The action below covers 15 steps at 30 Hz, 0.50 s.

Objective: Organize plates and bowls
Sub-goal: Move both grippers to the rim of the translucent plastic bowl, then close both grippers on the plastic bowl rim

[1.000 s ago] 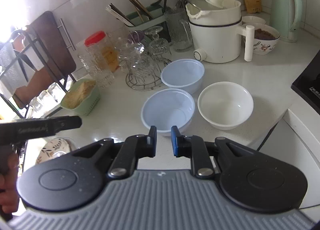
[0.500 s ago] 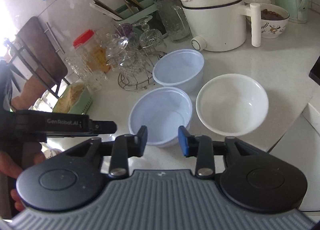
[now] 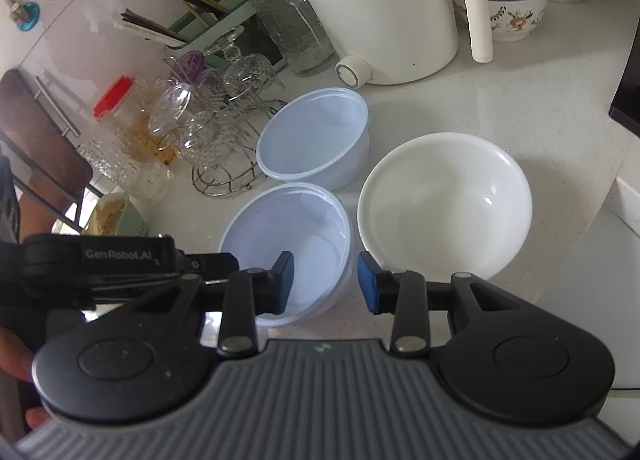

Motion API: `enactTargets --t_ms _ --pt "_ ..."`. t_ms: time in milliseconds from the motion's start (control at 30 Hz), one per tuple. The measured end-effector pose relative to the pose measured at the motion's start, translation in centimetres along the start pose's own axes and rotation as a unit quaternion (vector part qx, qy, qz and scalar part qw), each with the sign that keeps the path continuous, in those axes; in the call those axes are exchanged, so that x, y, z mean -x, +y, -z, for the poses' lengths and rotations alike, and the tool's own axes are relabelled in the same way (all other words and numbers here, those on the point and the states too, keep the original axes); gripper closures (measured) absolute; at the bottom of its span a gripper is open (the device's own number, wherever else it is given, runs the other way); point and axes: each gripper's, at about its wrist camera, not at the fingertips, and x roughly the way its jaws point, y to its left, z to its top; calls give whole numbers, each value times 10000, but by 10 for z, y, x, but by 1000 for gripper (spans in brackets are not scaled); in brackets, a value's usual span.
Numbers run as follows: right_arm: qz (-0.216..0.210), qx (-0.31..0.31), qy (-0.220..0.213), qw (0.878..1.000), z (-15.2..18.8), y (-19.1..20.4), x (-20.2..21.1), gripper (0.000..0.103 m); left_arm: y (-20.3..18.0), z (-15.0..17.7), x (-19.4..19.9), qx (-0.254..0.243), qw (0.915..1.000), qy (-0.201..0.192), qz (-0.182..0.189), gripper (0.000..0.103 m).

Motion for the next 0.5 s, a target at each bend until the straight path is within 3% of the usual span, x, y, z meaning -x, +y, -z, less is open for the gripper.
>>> enactTargets --t_ms 133,267,333,500 --pt "21 26 155 9999 -1 -2 -8 65 -2 1 -5 -95 9999 35 -91 51" --pt "33 152 245 9996 0 -2 -12 66 -5 5 -5 -172 9996 -110 -211 69" --pt "95 279 348 9990 0 0 -15 78 -5 6 -6 -143 9996 -99 -204 75" --pt "58 458 462 9979 1 1 -18 83 -10 9 -5 -193 9991 -94 -362 90"
